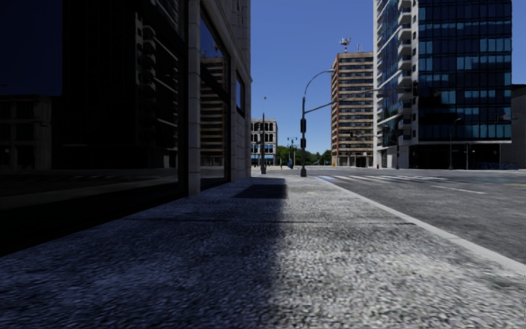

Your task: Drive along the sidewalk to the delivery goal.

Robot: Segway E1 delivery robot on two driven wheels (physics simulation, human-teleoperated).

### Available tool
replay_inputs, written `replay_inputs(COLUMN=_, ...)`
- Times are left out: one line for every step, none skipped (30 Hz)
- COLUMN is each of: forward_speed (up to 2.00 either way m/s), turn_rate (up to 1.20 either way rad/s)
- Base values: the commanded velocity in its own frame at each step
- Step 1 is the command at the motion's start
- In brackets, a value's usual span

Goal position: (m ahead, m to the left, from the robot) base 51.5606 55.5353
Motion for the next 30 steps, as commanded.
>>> replay_inputs(forward_speed=2.00, turn_rate=0.00)
replay_inputs(forward_speed=2.00, turn_rate=0.00)
replay_inputs(forward_speed=2.00, turn_rate=0.00)
replay_inputs(forward_speed=2.00, turn_rate=0.00)
replay_inputs(forward_speed=2.00, turn_rate=0.00)
replay_inputs(forward_speed=2.00, turn_rate=0.00)
replay_inputs(forward_speed=2.00, turn_rate=0.00)
replay_inputs(forward_speed=2.00, turn_rate=0.00)
replay_inputs(forward_speed=2.00, turn_rate=0.00)
replay_inputs(forward_speed=2.00, turn_rate=0.00)
replay_inputs(forward_speed=2.00, turn_rate=0.00)
replay_inputs(forward_speed=2.00, turn_rate=0.00)
replay_inputs(forward_speed=2.00, turn_rate=0.00)
replay_inputs(forward_speed=2.00, turn_rate=0.00)
replay_inputs(forward_speed=2.00, turn_rate=0.00)
replay_inputs(forward_speed=2.00, turn_rate=0.00)
replay_inputs(forward_speed=2.00, turn_rate=0.00)
replay_inputs(forward_speed=2.00, turn_rate=0.00)
replay_inputs(forward_speed=2.00, turn_rate=0.00)
replay_inputs(forward_speed=2.00, turn_rate=0.00)
replay_inputs(forward_speed=2.00, turn_rate=0.00)
replay_inputs(forward_speed=2.00, turn_rate=0.00)
replay_inputs(forward_speed=2.00, turn_rate=0.00)
replay_inputs(forward_speed=2.00, turn_rate=0.00)
replay_inputs(forward_speed=2.00, turn_rate=0.00)
replay_inputs(forward_speed=2.00, turn_rate=0.00)
replay_inputs(forward_speed=2.00, turn_rate=0.00)
replay_inputs(forward_speed=2.00, turn_rate=0.00)
replay_inputs(forward_speed=2.00, turn_rate=0.00)
replay_inputs(forward_speed=2.00, turn_rate=0.00)
